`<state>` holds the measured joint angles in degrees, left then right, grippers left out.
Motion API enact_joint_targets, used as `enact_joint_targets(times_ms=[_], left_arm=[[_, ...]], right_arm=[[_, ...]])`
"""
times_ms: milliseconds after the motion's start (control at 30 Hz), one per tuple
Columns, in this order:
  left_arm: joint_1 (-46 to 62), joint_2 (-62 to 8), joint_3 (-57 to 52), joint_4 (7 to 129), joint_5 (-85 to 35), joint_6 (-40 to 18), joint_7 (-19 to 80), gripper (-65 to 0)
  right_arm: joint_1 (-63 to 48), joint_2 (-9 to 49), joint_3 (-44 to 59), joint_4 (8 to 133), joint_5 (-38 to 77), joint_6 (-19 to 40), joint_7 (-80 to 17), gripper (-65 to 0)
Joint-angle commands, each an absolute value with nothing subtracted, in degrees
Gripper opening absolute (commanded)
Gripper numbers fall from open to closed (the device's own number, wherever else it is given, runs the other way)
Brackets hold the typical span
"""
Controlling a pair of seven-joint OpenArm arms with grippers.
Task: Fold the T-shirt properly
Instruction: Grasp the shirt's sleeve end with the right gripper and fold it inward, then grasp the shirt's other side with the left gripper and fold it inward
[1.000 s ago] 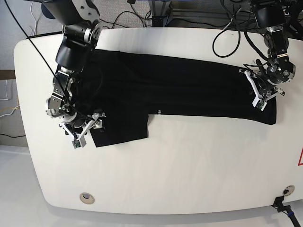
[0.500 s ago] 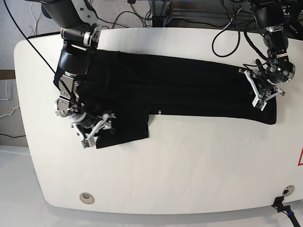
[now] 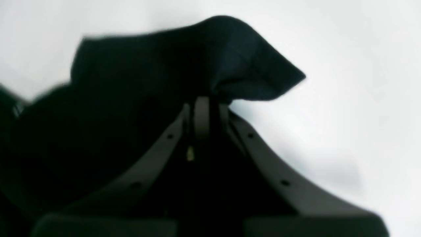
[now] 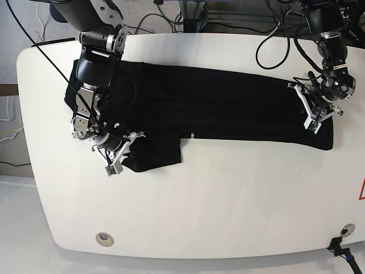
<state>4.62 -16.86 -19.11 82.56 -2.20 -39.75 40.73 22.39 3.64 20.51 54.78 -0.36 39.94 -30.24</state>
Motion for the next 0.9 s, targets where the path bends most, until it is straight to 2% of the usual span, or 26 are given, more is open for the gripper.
enact_joint_targets(times_ms=[0, 233, 400, 467, 767, 800, 867], left_arm=[[4.9, -17.5, -19.2, 82.6, -0.5, -40.0, 43.5, -59.4], [4.9, -17.5, -19.1, 82.5, -0.5, -40.0, 43.5, -59.4], [4.7, -17.3, -19.0, 82.4, -0.5, -40.0, 43.5, -59.4], [4.7, -17.3, -19.0, 82.4, -0.5, -40.0, 43.5, -59.4], [4.6, -17.2, -19.0, 82.3, -0.4, -40.0, 43.5, -59.4], [4.6, -17.2, -19.0, 82.3, -0.4, -40.0, 43.5, -59.4], [4.7, -17.2, -19.0, 82.3, -0.4, -40.0, 43.5, -59.4]], right_arm=[[23.3, 2.4, 20.4, 65.1, -1.1, 40.0, -39.0, -65.0], [16.2, -2.6, 19.8, 94.4, -1.1, 40.0, -61.9, -65.0], [7.0, -3.4, 12.1, 110.7, -0.8, 40.0, -74.4, -65.0], [3.4, -3.9, 10.0, 112.3, 1.8, 40.0, -77.3, -65.0], [-9.1, -3.1, 8.9, 112.0, 10.9, 40.0, -77.5, -65.0], [-9.6, -2.7, 8.9, 112.0, 10.9, 40.0, -77.5, -61.5], [-10.4, -2.3, 8.9, 112.0, 10.9, 40.0, -77.5, -44.8]])
